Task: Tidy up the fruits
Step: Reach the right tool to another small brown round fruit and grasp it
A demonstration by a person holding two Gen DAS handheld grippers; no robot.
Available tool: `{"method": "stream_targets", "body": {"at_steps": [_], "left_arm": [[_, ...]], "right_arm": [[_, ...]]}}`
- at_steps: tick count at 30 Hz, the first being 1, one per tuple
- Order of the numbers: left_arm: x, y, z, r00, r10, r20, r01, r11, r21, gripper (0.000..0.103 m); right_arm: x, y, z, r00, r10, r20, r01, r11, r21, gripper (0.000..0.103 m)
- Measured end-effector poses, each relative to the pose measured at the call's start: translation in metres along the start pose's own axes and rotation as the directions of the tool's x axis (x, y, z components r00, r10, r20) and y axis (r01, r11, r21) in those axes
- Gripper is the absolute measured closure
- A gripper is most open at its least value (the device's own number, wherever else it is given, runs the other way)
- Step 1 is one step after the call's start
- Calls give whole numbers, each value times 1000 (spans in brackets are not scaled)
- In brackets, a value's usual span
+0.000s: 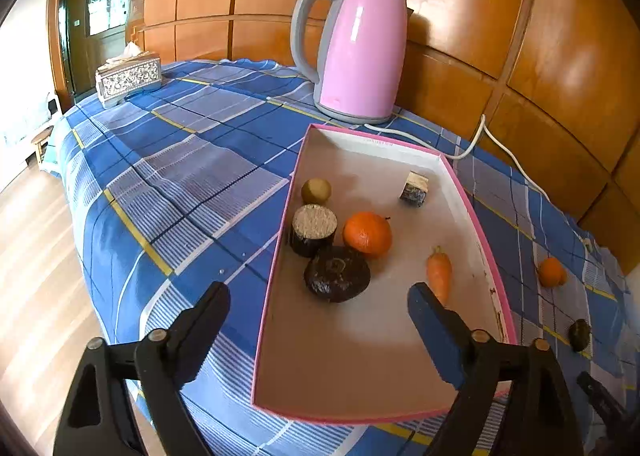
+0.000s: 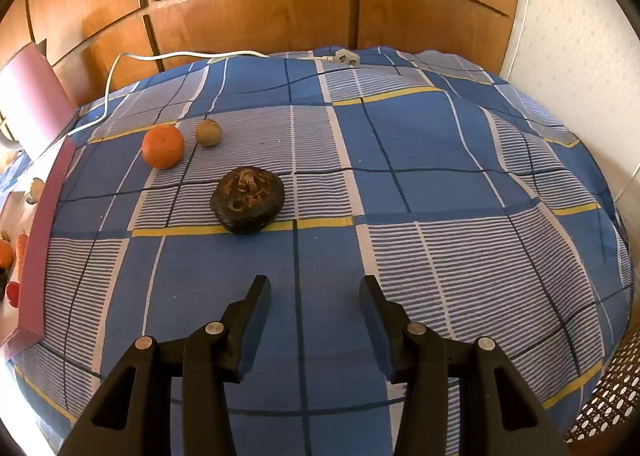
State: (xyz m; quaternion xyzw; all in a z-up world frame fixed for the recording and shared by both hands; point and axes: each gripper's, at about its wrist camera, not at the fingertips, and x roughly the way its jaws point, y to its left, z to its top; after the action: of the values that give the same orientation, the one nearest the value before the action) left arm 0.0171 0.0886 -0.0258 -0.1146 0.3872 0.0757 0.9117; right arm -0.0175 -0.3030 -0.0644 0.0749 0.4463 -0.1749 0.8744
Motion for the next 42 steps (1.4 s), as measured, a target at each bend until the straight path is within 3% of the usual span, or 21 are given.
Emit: {"method": "stream_targets", "body": {"at_steps": [16, 24, 31, 42], "left_arm": [[1, -19, -15, 999, -23, -30, 25, 996, 82, 9], [0, -20, -14, 999, -20, -25, 22, 996, 82, 9], [-5, -11, -11, 1000, -17, -9, 17, 999, 51, 7], [-2, 6, -11, 999, 15, -37, -15, 1000, -3, 6]], "right_arm": [[-2, 4, 1, 997, 76, -7, -76, 997, -12, 55], [-9, 6, 20, 991, 123, 44, -121, 992, -37, 55], [-2, 25, 55, 980, 188, 60, -183, 981, -69, 66], [56, 58, 120, 973, 230, -33, -230, 973, 6, 70]]}}
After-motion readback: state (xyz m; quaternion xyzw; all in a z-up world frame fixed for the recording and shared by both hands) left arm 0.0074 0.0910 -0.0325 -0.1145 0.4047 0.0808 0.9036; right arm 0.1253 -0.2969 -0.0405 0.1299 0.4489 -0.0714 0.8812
